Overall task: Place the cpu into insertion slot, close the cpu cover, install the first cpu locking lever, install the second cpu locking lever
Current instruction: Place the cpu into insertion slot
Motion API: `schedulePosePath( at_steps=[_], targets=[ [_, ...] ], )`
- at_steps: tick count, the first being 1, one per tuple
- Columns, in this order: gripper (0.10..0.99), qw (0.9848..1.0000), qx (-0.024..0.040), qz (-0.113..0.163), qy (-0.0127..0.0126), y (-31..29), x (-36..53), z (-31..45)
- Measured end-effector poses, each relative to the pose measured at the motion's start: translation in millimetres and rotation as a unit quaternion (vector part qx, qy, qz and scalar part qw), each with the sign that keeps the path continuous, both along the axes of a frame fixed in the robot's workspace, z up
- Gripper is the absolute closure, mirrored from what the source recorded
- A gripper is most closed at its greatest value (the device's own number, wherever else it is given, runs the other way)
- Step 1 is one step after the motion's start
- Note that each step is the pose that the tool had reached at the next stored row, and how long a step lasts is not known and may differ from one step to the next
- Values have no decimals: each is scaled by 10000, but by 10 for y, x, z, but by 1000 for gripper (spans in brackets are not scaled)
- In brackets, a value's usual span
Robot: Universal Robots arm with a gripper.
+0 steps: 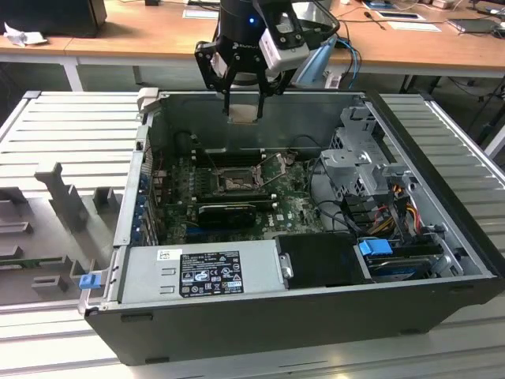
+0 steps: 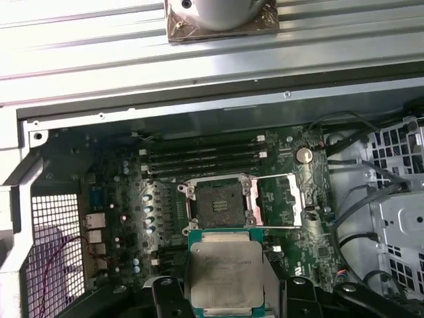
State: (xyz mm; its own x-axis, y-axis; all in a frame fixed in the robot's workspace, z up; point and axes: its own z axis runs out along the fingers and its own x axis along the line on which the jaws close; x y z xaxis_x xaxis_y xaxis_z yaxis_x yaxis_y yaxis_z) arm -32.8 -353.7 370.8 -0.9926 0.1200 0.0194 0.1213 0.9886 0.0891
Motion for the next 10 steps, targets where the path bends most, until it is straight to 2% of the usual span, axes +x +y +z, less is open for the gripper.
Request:
schedulePosePath(
  at_steps=[1,3,10],
  targets=[
    [557,10000,1,-7,-1,0,0,-3],
    [557,9998,1,-205,0,0,0,-7],
    [557,9989,1,-468,-1,0,0,-12]
  ],
)
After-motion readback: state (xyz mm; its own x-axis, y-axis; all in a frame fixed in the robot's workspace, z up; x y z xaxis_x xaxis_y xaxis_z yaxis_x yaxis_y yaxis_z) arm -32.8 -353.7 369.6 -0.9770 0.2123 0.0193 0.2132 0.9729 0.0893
